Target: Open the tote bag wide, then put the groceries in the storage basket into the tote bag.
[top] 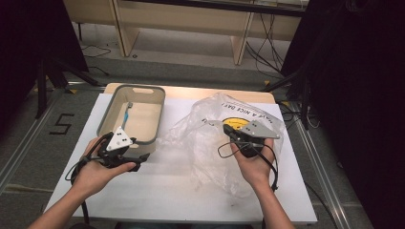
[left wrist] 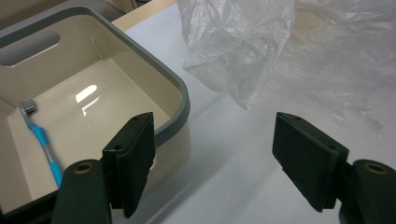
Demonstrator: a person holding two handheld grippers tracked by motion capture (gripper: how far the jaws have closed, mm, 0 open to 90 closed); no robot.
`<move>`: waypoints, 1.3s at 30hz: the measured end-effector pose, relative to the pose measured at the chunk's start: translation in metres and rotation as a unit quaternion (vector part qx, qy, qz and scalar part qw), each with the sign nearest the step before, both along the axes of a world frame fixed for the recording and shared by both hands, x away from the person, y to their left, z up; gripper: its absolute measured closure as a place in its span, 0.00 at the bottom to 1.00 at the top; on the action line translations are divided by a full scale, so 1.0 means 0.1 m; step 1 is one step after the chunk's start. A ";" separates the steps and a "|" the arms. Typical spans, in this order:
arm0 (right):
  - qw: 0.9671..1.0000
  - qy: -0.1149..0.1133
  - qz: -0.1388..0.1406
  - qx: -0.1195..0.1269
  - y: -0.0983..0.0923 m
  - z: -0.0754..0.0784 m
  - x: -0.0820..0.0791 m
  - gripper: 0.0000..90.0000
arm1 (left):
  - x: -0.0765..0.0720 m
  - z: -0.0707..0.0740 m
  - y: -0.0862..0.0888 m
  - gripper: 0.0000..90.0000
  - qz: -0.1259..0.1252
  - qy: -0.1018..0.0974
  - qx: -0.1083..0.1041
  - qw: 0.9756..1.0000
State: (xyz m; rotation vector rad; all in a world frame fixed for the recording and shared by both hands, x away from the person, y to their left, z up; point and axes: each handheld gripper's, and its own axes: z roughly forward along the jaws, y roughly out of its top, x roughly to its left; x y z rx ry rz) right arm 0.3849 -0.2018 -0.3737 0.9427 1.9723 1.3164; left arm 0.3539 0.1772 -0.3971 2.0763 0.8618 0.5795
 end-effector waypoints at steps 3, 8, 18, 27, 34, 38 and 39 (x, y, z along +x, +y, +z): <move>1.000 0.001 -0.001 0.000 -0.01 0.00 0.00 1.00 | 0.01 0.02 0.01 0.33 -0.001 -0.002 -0.001 1.000; 1.000 0.001 -0.003 0.003 -0.02 0.00 0.00 1.00 | 0.03 0.07 0.06 0.32 0.012 -0.003 -0.003 1.000; 1.000 0.001 -0.008 0.005 -0.05 0.01 0.01 1.00 | 0.21 0.11 0.19 0.32 0.036 0.000 -0.010 0.999; 1.000 0.001 -0.007 0.004 -0.05 0.00 0.00 1.00 | 0.28 0.09 0.20 0.33 0.049 0.005 -0.007 0.999; 1.000 0.002 -0.008 0.005 -0.06 0.00 0.01 1.00 | 0.39 0.09 0.22 0.33 0.061 0.012 -0.008 0.998; 1.000 0.001 -0.007 0.004 -0.06 0.00 0.00 1.00 | 0.51 0.07 0.23 0.33 0.077 0.019 -0.005 0.997; 1.000 0.002 -0.007 0.004 -0.06 -0.01 0.00 1.00 | 0.54 0.06 0.24 0.33 0.082 0.024 -0.003 0.996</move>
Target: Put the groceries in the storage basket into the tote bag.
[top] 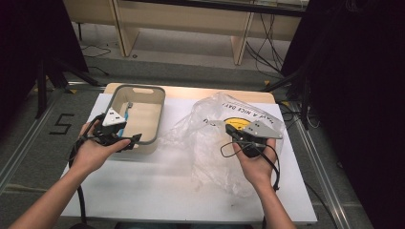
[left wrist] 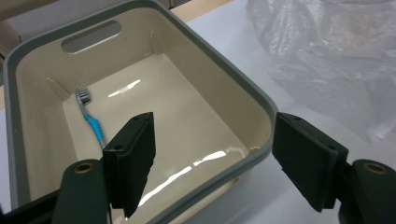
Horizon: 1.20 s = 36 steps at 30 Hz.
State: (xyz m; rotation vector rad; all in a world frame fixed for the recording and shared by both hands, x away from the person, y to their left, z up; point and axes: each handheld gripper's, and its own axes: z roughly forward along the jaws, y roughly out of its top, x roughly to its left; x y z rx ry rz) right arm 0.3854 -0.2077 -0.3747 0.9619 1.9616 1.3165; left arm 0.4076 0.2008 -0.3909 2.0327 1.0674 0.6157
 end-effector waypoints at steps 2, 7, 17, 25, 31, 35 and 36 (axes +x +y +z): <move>1.000 0.000 0.001 0.000 0.00 0.00 -0.01 1.00 | 0.07 -0.03 0.01 0.33 0.011 0.015 0.007 1.000; 1.000 -0.001 0.001 0.000 -0.01 0.00 -0.02 1.00 | 0.22 -0.07 0.02 0.33 0.035 0.029 0.012 0.999; 1.000 0.001 0.001 -0.002 -0.01 -0.01 -0.02 1.00 | 0.41 -0.09 0.07 0.34 0.055 0.044 0.017 0.997; 1.000 0.002 0.003 -0.001 0.00 -0.01 -0.03 1.00 | 0.55 -0.06 0.08 0.34 0.069 0.049 0.026 0.996; 1.000 0.003 0.003 -0.001 0.00 -0.01 -0.02 1.00 | 0.67 -0.06 0.10 0.34 0.080 0.055 0.036 0.995; 1.000 0.003 0.003 -0.001 0.00 -0.02 -0.02 1.00 | 0.75 -0.06 0.10 0.35 0.086 0.060 0.041 0.994; 1.000 0.003 0.003 -0.001 0.00 -0.02 -0.02 1.00 | 0.77 -0.07 0.11 0.35 0.086 0.064 0.042 0.993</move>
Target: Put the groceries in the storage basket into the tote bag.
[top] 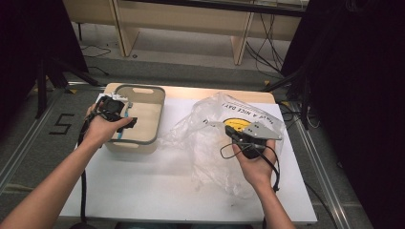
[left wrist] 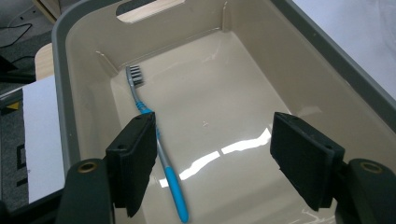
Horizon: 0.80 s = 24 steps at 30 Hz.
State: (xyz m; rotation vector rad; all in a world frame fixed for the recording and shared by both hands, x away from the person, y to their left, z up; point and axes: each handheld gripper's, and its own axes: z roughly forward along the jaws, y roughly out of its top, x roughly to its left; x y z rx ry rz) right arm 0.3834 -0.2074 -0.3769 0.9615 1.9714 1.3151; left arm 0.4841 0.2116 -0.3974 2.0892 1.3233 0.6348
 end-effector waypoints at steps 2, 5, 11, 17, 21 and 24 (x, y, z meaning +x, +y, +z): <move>1.000 0.000 0.001 -0.001 0.00 0.00 0.00 1.00 | 0.04 -0.01 0.00 0.35 0.003 0.002 0.001 1.000; 1.000 0.001 0.000 -0.001 0.00 0.00 0.00 1.00 | 0.08 -0.01 0.00 0.36 0.009 0.004 0.003 1.000; 1.000 0.000 0.000 0.000 -0.01 0.00 0.00 1.00 | 0.19 -0.04 0.00 0.36 0.017 0.017 0.012 1.000; 1.000 0.000 0.003 0.000 0.00 0.00 0.00 1.00 | 0.30 -0.09 0.02 0.37 0.029 0.029 0.022 0.999; 1.000 0.000 0.003 0.000 0.00 0.00 0.00 1.00 | 0.36 -0.12 0.02 0.37 0.037 0.036 0.024 0.998; 1.000 0.000 0.002 0.000 0.00 0.00 -0.01 1.00 | 0.41 -0.13 0.02 0.38 0.042 0.041 0.029 0.998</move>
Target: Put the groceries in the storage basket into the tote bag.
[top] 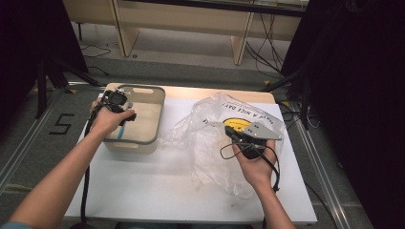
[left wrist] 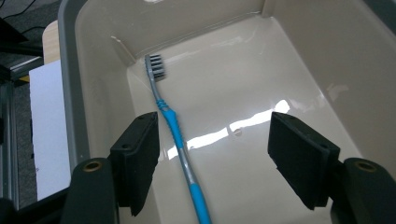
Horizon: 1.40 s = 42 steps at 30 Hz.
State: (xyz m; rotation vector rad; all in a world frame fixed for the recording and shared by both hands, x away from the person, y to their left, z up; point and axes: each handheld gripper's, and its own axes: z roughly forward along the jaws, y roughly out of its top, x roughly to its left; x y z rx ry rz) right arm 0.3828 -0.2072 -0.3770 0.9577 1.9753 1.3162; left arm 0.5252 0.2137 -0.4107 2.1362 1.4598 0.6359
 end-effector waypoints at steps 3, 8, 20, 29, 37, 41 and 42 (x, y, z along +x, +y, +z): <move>1.000 0.000 0.000 0.000 0.00 0.00 0.00 1.00 | 0.05 -0.02 0.00 0.38 0.007 0.004 -0.001 1.000; 1.000 0.000 0.001 -0.001 0.00 0.00 0.00 1.00 | 0.12 -0.10 0.02 0.38 0.015 0.018 0.005 1.000; 1.000 0.004 0.001 -0.003 0.00 -0.01 0.00 1.00 | 0.28 -0.20 -0.01 0.39 0.024 0.034 0.017 0.999; 1.000 0.003 0.000 -0.003 -0.01 -0.02 0.00 1.00 | 0.37 -0.29 0.01 0.41 0.037 0.049 0.020 0.998; 1.000 0.004 0.001 -0.003 -0.01 -0.02 0.00 1.00 | 0.41 -0.35 0.03 0.44 0.051 0.056 0.014 0.997; 1.000 0.002 0.001 -0.002 -0.01 -0.02 0.00 1.00 | 0.42 -0.37 0.03 0.47 0.051 0.060 0.015 0.997; 1.000 0.003 0.001 -0.003 -0.01 -0.02 0.00 1.00 | 0.42 -0.38 0.03 0.47 0.051 0.062 0.015 0.997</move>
